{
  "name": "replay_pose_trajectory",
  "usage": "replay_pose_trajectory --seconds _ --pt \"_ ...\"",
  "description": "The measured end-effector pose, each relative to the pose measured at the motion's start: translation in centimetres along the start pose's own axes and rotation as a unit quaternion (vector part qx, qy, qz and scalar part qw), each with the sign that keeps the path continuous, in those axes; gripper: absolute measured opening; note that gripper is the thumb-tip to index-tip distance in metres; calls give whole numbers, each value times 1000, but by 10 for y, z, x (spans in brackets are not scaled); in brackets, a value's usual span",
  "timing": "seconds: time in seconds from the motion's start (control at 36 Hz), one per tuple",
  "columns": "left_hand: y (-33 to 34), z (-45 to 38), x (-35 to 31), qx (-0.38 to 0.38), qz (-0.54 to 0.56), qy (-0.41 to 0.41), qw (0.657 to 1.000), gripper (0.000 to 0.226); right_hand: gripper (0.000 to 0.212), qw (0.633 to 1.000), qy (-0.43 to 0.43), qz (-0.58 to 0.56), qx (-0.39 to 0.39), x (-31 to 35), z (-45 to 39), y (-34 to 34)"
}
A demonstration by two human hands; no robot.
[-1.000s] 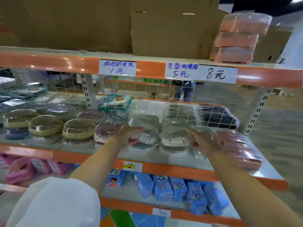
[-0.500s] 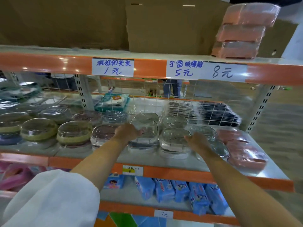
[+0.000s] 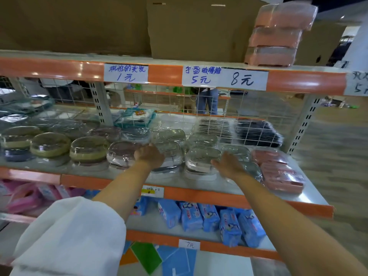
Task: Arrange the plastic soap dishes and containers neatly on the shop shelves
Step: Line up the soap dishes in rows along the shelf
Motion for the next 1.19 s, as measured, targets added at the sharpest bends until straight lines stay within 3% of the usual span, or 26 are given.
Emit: replay_pose_trajectory --seconds 0.17,0.36,0.56,0.69,0.89,1.19 --pt "3 36 -29 32 -83 51 995 54 56 991 -39 109 69 8 29 -4" --pt "9 100 -72 148 -180 162 959 53 46 962 -111 209 136 25 91 -23" --pt "-35 166 -122 178 -140 215 950 34 36 950 -157 221 153 40 159 -76" --pt "-108 209 -158 151 -107 261 947 26 26 956 -183 209 98 55 199 -145" --pt "-210 243 -198 34 -74 301 950 31 30 965 -186 183 -2 65 228 -237" --pt "-286 182 -221 -88 -34 280 955 36 22 970 -125 174 -117 45 189 -320"
Point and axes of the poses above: each hand's wrist, its own z-axis away from the middle knuckle, its own y-axis out of the palm, x = y × z, the point moved 7 cm from there along -z, towards the middle knuckle, and after that the axes turned 10 degrees about x, right-handed, at the moved point
